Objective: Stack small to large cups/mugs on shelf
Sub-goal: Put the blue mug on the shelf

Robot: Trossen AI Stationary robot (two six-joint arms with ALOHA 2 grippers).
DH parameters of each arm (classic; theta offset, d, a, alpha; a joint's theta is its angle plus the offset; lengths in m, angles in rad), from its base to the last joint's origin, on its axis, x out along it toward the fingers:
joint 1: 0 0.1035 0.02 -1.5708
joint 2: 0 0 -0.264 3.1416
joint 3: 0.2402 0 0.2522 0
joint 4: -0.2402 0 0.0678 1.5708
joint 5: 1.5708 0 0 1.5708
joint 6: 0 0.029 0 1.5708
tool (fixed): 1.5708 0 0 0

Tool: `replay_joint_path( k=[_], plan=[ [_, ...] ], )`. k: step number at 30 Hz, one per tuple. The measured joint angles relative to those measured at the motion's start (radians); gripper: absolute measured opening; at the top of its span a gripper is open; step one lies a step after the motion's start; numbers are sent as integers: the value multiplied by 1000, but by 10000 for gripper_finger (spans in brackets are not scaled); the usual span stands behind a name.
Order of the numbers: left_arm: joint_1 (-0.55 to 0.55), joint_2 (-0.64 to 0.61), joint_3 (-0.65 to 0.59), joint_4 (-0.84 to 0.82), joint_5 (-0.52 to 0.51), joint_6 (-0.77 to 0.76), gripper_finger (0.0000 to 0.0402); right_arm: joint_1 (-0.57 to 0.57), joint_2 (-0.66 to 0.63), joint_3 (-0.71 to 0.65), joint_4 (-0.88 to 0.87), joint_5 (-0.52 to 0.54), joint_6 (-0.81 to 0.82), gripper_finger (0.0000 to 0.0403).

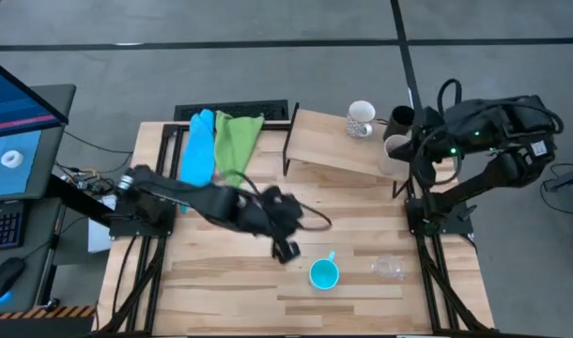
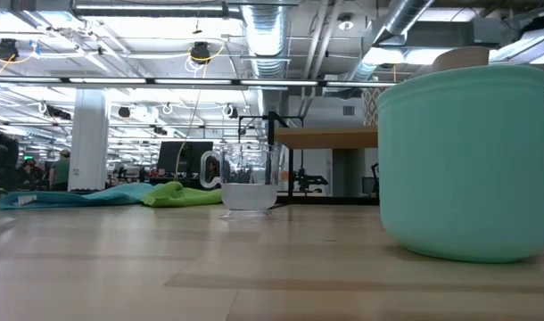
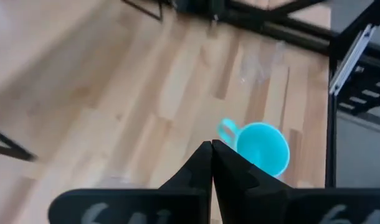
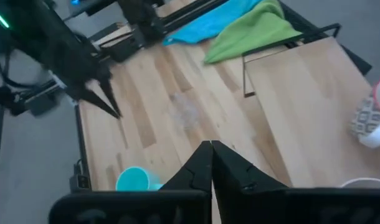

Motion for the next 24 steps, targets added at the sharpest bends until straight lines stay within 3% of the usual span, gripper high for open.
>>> replay_joint_path(
  k=[5, 15, 19, 24],
  plan=[
    [-20, 123, 0, 13, 70, -149, 36, 43, 4, 0, 0, 0, 0, 41],
    [-2, 316, 0, 50, 112, -273, 181, 100, 21, 0, 0, 0, 22, 43],
    [2, 364, 4, 100, 134, -293, 197, 130, 24, 0, 0, 0, 46, 43],
    [-6, 403, 14, 112, 114, -299, 187, 176, 25, 0, 0, 0, 85, 43]
  ],
)
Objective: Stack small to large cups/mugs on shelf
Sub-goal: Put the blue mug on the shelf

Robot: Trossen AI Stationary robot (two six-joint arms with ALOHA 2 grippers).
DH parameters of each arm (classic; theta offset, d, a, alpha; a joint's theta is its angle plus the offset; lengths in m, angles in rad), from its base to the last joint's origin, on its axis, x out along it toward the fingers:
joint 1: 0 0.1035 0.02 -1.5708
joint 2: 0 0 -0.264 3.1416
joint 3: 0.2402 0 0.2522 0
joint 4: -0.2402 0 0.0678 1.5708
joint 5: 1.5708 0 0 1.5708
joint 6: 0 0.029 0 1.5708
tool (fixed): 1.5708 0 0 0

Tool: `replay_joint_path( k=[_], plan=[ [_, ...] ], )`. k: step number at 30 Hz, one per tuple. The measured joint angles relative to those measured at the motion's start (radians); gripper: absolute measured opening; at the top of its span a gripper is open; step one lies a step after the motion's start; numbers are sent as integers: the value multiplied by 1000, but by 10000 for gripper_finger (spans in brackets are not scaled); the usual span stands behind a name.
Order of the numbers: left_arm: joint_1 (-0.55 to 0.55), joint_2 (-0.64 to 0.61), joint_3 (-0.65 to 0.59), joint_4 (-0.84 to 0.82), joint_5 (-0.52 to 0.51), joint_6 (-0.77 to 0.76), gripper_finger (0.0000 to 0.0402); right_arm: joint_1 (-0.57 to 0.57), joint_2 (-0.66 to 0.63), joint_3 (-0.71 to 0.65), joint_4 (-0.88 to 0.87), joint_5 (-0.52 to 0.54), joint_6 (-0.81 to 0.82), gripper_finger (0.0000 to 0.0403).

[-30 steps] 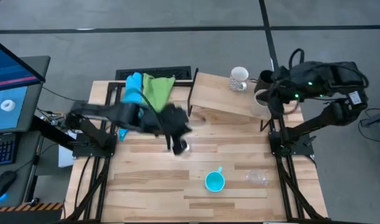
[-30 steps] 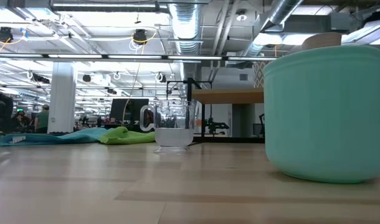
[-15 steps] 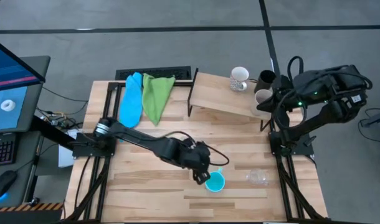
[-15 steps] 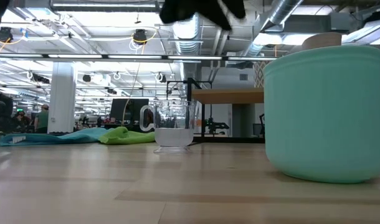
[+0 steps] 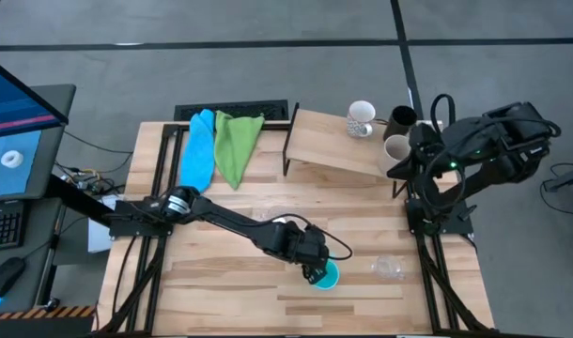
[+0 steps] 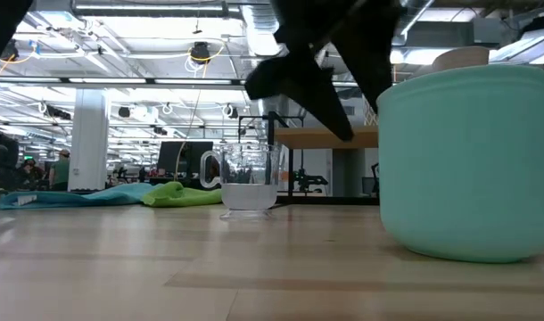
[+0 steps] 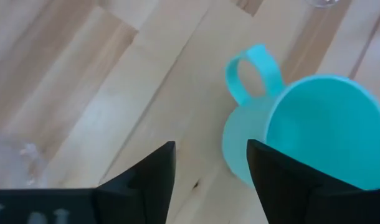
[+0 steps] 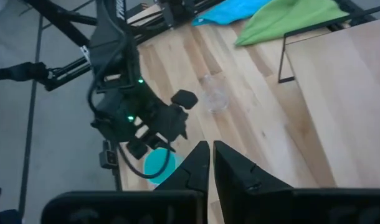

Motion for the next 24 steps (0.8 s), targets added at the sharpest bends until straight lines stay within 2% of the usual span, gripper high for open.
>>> replay_joint_path(
  k=[9, 18, 24],
  plan=[
    [-15, 14, 0, 49, 18, 7, 178, 59, 0, 0, 0, 0, 55, 43],
    [-16, -77, 1, 74, -7, 12, 177, 72, 0, 0, 0, 0, 80, 43],
    [-36, -33, 2, 90, 21, -3, 154, 72, 0, 0, 0, 0, 80, 43]
  ],
)
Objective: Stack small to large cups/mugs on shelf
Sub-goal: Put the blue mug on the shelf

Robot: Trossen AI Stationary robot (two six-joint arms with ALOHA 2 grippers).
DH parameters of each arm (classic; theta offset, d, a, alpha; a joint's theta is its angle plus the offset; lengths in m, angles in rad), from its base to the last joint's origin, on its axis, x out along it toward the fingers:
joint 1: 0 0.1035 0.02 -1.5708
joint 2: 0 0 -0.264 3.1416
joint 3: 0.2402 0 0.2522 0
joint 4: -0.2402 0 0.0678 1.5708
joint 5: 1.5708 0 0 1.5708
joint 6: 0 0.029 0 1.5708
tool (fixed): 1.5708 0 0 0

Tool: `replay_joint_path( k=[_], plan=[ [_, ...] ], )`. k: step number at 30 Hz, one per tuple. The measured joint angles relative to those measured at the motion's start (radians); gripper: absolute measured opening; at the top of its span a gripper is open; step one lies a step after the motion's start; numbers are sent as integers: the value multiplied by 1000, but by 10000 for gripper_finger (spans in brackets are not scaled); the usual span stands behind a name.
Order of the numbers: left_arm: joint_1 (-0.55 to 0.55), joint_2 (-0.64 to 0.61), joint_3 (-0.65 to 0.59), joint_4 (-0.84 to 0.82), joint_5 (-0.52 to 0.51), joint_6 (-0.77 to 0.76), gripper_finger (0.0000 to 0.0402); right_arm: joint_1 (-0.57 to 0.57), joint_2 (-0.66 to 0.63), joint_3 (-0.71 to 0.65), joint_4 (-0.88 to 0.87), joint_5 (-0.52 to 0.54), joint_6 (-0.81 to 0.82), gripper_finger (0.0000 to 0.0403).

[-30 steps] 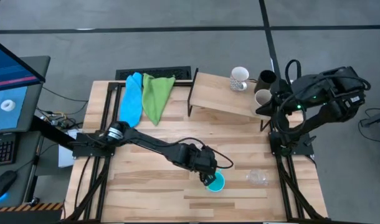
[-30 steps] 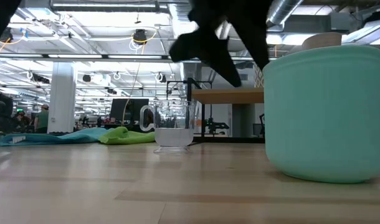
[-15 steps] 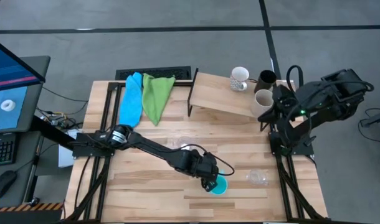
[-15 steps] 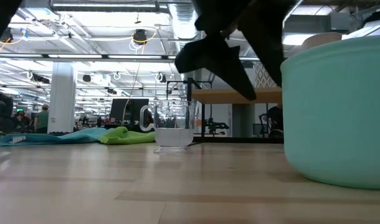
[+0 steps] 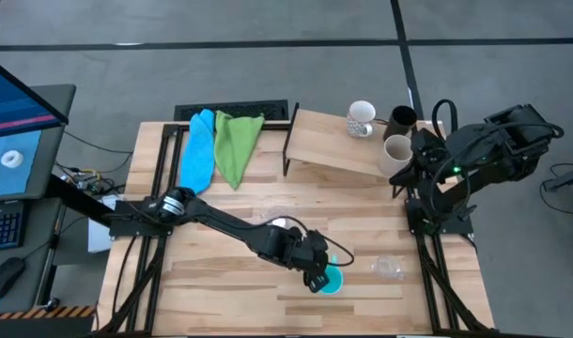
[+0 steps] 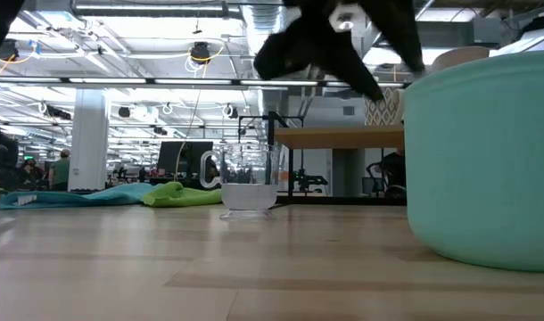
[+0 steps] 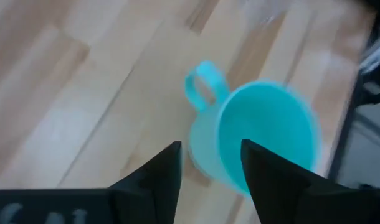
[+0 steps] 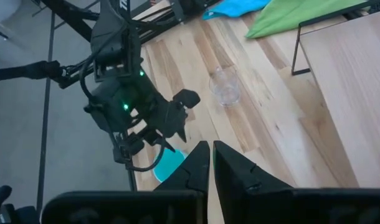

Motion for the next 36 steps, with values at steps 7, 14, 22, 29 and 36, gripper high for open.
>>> replay_joint_path(
  k=[7, 14, 22, 29, 36],
  plan=[
    [-11, 30, -4, 62, 3, -12, 140, 0, 0, 0, 0, 0, -5, 43],
    [-8, 31, -8, 44, -1, -2, 140, 0, 0, 0, 0, 0, -8, 43],
    [-5, 32, -9, 41, 9, 19, 139, 0, 0, 0, 0, 0, -8, 43],
    [-4, 82, -10, 65, 57, 18, 139, 0, 0, 0, 0, 0, -8, 43],
    [-3, 71, 6, 38, 30, 17, 128, 0, 0, 0, 0, 0, -8, 43]
  ],
)
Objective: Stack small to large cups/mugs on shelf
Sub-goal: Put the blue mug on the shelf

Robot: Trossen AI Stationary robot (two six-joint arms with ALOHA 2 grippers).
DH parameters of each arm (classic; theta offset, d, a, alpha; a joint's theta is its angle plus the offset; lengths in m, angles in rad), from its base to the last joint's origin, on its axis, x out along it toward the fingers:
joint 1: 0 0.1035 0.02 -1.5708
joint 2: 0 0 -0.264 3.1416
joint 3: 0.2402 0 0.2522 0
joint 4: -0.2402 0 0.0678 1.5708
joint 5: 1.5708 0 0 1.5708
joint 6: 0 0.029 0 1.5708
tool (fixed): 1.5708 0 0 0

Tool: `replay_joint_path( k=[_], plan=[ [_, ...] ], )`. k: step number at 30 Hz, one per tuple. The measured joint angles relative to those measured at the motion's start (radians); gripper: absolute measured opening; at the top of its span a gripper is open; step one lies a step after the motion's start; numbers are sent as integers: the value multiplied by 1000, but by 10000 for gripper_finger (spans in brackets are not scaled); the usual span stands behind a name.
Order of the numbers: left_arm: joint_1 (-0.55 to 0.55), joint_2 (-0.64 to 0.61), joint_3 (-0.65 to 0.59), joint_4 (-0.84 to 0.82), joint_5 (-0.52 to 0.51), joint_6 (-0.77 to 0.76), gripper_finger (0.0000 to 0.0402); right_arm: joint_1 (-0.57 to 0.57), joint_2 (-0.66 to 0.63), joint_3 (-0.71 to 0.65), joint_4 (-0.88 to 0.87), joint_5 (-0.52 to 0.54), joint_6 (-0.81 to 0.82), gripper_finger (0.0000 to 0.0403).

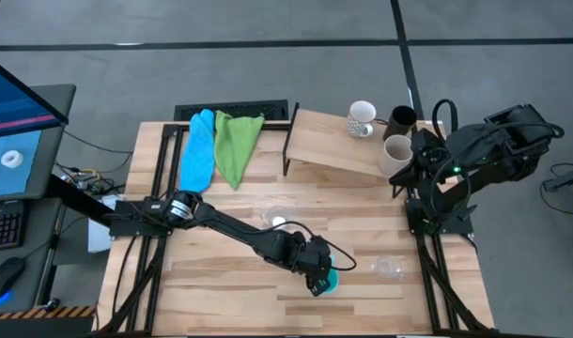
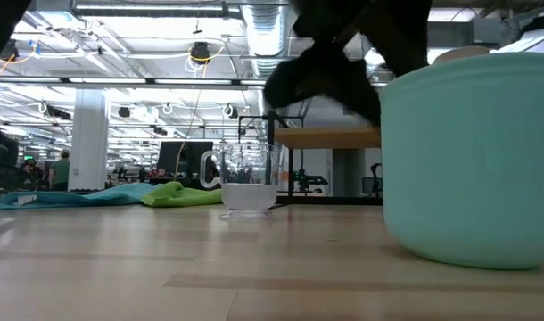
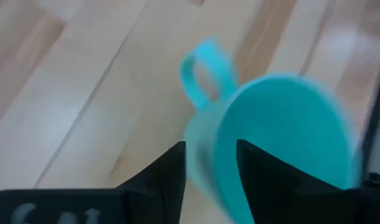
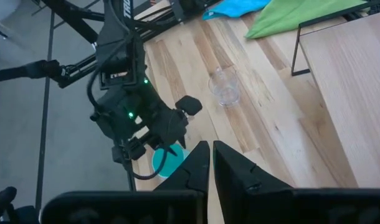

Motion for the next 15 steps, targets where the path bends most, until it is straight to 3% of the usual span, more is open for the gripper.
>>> replay_joint_path(
  k=[8, 15],
  plan=[
    [14, 11, 5, -22, 76, 25, 16, 0, 0, 0, 0, 0, 3, 43],
    [16, 11, 6, -27, 56, 28, 7, 0, 0, 0, 0, 0, 7, 43]
  ],
)
